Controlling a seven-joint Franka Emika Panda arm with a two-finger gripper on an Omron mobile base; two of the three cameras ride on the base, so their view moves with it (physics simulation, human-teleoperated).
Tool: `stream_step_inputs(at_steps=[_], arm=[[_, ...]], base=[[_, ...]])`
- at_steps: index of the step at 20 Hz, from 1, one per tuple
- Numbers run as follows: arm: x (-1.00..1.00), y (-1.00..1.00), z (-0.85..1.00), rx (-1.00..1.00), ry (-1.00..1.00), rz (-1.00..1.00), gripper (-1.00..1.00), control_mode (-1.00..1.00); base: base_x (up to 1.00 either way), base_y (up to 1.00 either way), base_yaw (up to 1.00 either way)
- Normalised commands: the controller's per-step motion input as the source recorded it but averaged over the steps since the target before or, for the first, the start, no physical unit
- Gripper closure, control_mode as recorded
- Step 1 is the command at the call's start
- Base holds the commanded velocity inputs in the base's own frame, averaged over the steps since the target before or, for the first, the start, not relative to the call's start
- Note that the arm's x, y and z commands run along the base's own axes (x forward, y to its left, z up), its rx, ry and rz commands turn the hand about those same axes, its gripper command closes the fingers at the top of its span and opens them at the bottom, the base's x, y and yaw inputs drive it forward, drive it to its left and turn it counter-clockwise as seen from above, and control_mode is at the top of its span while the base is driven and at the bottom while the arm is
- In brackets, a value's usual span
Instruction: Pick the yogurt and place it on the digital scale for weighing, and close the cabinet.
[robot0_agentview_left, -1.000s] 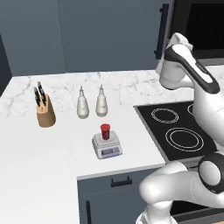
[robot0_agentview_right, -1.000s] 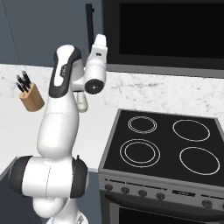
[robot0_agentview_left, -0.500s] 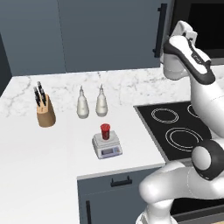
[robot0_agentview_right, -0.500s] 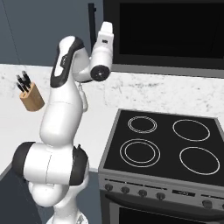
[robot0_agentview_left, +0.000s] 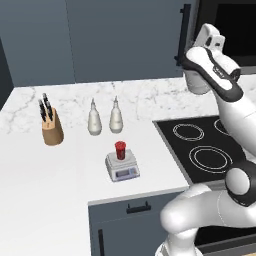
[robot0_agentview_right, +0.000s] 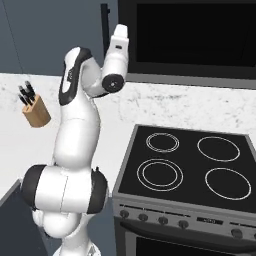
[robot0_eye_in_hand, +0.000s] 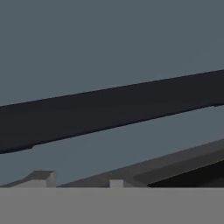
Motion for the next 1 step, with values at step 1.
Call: stream_step_inputs(at_steps=[1], arm=[[0.11, -0.01, -0.28, 0.02, -0.40, 0.01, -1.00, -1.00]], base=[[0.00, 0.00, 0.00]])
